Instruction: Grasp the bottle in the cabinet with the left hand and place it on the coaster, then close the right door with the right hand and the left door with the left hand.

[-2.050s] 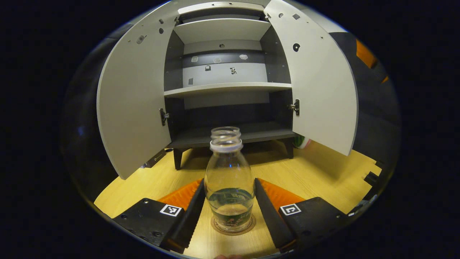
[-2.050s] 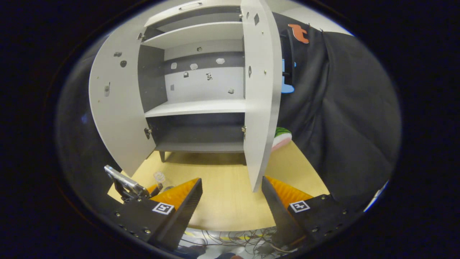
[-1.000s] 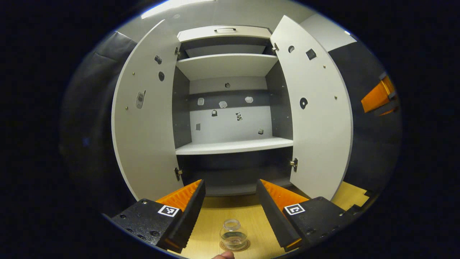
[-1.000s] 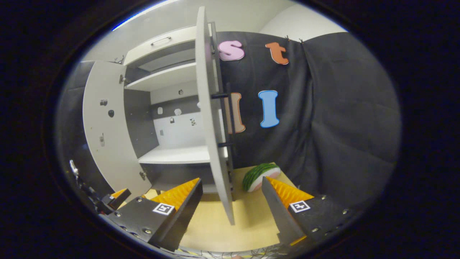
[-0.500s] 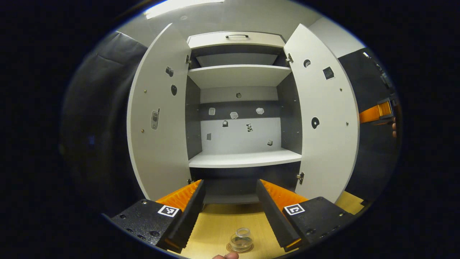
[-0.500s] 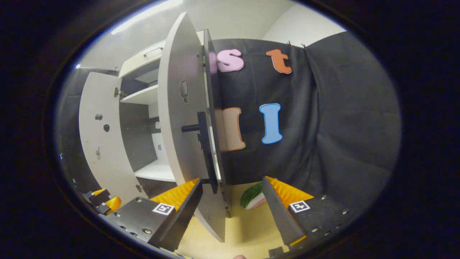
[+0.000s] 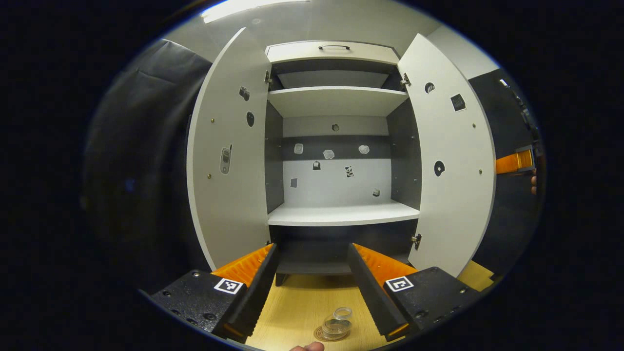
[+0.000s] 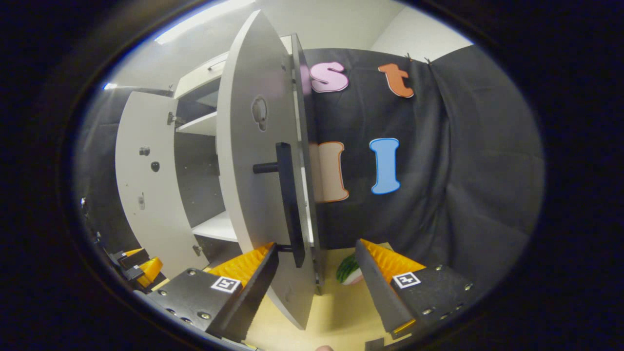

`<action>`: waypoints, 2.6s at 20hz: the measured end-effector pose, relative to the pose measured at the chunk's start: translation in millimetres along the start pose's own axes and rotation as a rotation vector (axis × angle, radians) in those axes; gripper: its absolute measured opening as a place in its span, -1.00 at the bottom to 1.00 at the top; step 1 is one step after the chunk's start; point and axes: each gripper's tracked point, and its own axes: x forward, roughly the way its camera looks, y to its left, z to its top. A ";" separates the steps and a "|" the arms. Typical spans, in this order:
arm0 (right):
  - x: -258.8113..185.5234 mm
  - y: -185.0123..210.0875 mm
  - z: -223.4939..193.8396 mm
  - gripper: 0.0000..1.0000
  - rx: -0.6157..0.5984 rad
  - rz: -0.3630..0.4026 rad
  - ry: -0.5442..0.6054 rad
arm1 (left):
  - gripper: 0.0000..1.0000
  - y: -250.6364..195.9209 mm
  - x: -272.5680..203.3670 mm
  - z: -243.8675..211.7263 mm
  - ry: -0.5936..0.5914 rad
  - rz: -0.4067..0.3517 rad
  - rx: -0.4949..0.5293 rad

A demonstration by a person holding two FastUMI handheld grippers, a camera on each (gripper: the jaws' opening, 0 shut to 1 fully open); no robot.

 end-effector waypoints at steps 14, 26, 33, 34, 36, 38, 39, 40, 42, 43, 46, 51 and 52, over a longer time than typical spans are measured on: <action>40.6 86.7 -10.5 0.96 0.011 0.168 -0.003 | 0.77 33.0 1.9 12.1 -0.030 0.029 -0.065; 103.9 163.3 -13.9 1.00 -0.110 0.169 -0.044 | 0.75 85.1 4.3 31.6 -0.057 0.096 -0.068; 140.5 189.6 -11.9 1.00 -0.117 0.147 -0.066 | 0.75 134.7 1.3 37.7 -0.052 0.160 -0.084; 145.1 191.5 -10.4 1.00 -0.123 0.141 -0.069 | 0.76 141.1 1.1 38.5 -0.049 0.166 -0.090; 154.8 196.2 -9.9 1.00 -0.128 0.131 -0.072 | 0.73 152.1 2.6 36.7 -0.042 0.175 -0.095; 163.7 204.3 -8.9 1.00 -0.131 0.117 -0.077 | 0.82 163.1 2.7 37.1 -0.043 0.183 -0.092; 168.6 206.7 -9.0 1.00 -0.134 0.109 -0.080 | 0.82 168.3 5.0 37.0 -0.044 0.187 -0.090; 173.7 208.3 -7.9 1.00 -0.139 0.099 -0.084 | 0.82 172.5 5.1 38.0 -0.046 0.188 -0.087; 185.4 207.6 -5.9 1.00 -0.145 0.081 -0.088 | 0.82 180.2 7.0 39.9 -0.047 0.190 -0.084; 189.6 207.6 -5.7 1.00 -0.142 0.066 -0.093 | 0.82 183.7 7.7 40.6 -0.050 0.193 -0.084; 197.4 209.7 -3.8 0.94 -0.142 0.010 -0.114 | 0.82 193.6 9.6 43.9 -0.051 0.192 -0.089; 207.8 210.5 -2.1 1.00 -0.135 -0.083 -0.139 | 0.82 213.1 11.9 48.8 -0.044 0.202 -0.098; 208.8 210.4 -2.3 1.00 -0.132 -0.096 -0.142 | 0.82 216.2 12.2 49.3 -0.040 0.202 -0.102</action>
